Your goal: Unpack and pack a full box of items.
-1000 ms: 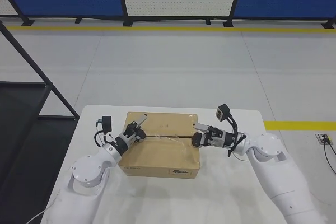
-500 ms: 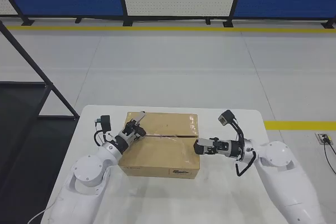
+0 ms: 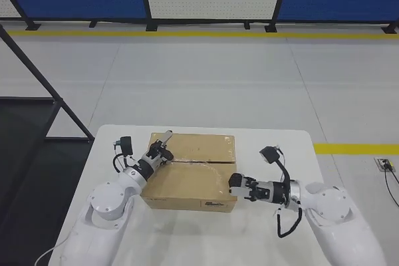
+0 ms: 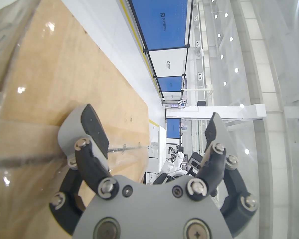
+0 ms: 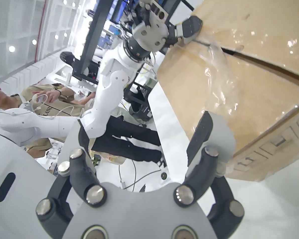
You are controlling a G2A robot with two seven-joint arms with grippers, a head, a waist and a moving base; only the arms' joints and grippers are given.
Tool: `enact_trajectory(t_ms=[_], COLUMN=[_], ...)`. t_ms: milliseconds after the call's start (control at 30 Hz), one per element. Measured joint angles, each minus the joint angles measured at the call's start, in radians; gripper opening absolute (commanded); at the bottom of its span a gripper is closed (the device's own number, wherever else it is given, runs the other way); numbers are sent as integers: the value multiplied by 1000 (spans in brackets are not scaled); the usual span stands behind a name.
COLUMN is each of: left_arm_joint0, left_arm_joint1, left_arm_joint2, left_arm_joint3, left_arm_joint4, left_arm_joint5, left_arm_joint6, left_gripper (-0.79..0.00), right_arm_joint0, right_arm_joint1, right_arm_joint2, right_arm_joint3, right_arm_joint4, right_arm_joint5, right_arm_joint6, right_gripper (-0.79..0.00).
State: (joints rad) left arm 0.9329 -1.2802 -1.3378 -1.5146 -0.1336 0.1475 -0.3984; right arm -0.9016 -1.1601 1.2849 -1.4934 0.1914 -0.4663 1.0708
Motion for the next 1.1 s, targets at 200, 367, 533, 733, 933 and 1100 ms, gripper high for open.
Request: enact_trajectory(t_ms=[200, 367, 533, 733, 933, 1100], left_arm_joint0=[-2, -10, -16, -24, -31, -36], left_arm_joint1=[0, 0, -1, -2, -3, -3], left_arm_joint2=[0, 4, 9, 13, 16, 17], left_arm_joint3=[0, 5, 9, 19, 30, 32], left_arm_joint4=[-4, -5, -8, -10, -15, -18], left_arm_joint5=[1, 2, 3, 4, 2, 0], left_arm_joint6=[1, -1, -2, -1, 1, -2], left_gripper=[0, 0, 0, 0, 0, 0], right_arm_joint0=[1, -23, -89, -150, -163, -168], right_arm_joint1=[0, 3, 8, 6, 1, 1], right_arm_joint2=[0, 9, 4, -43, -68, -66], right_arm_joint3=[1, -39, -197, -355, -381, -382], right_arm_joint4=[-2, -101, -456, -916, -1102, -1085], right_arm_joint5=[2, -38, -106, 6, 163, 138], right_arm_joint6=[13, -77, -261, -432, -478, -488], right_gripper=[0, 0, 0, 0, 0, 0])
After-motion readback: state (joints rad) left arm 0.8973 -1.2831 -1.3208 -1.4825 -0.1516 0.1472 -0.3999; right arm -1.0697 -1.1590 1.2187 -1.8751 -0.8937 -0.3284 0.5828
